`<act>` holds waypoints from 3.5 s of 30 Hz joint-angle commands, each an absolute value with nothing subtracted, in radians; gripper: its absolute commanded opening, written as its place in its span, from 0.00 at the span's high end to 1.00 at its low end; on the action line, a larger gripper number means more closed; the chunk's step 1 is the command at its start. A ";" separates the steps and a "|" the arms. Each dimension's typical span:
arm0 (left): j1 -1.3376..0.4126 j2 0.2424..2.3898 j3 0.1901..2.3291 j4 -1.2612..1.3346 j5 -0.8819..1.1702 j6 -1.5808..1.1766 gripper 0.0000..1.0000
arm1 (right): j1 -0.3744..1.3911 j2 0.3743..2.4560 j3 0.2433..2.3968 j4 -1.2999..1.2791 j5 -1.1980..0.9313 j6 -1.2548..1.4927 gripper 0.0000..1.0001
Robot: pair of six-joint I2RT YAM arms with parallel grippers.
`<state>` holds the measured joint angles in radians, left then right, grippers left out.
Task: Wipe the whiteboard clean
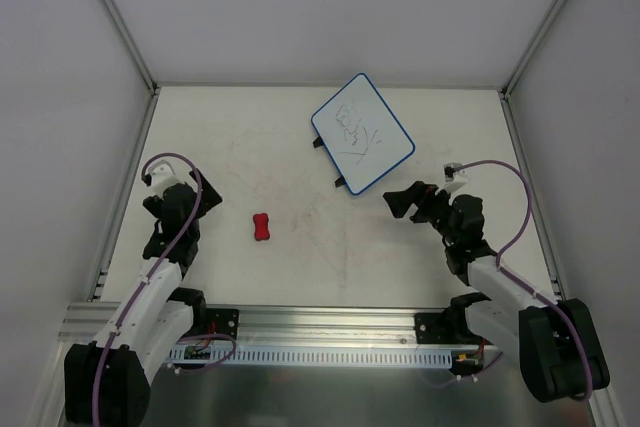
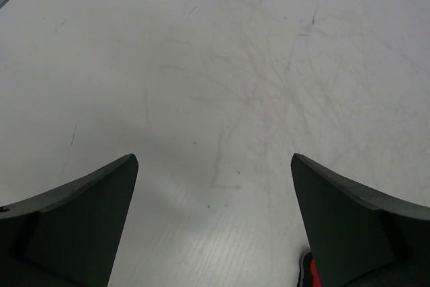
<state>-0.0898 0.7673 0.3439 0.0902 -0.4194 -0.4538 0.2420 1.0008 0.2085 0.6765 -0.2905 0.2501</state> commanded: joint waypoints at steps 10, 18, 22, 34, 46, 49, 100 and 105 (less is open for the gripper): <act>-0.084 0.686 0.368 0.100 -0.350 -0.402 0.01 | 0.247 1.005 0.249 0.741 -0.305 0.229 0.01; -0.084 0.768 0.397 0.098 -0.292 -0.420 0.01 | 0.249 1.035 0.213 0.905 -0.290 0.312 0.01; -0.084 0.813 0.405 0.100 -0.307 -0.417 0.01 | 0.244 1.194 0.147 1.169 -0.285 0.405 0.01; -0.084 0.756 0.374 0.098 -0.261 -0.437 0.01 | 0.207 1.387 0.247 1.249 -0.367 0.397 0.01; -0.084 0.848 0.410 0.098 -0.216 -0.474 0.01 | 0.195 1.721 0.411 1.532 -0.465 0.502 0.02; -0.086 0.845 0.408 0.100 -0.190 -0.472 0.01 | 0.201 1.766 0.451 1.531 -0.468 0.503 0.05; -0.529 1.335 0.807 -0.397 -0.192 -0.520 0.10 | 0.207 1.815 0.494 1.531 -0.428 0.495 1.00; -0.551 1.377 0.805 -0.416 -0.219 -0.563 0.23 | 0.199 1.816 0.497 1.531 -0.433 0.503 1.00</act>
<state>-0.5331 1.3582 0.7773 -0.3756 -0.2100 -0.5217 0.2073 1.8095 0.4934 1.2980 -0.4461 0.5343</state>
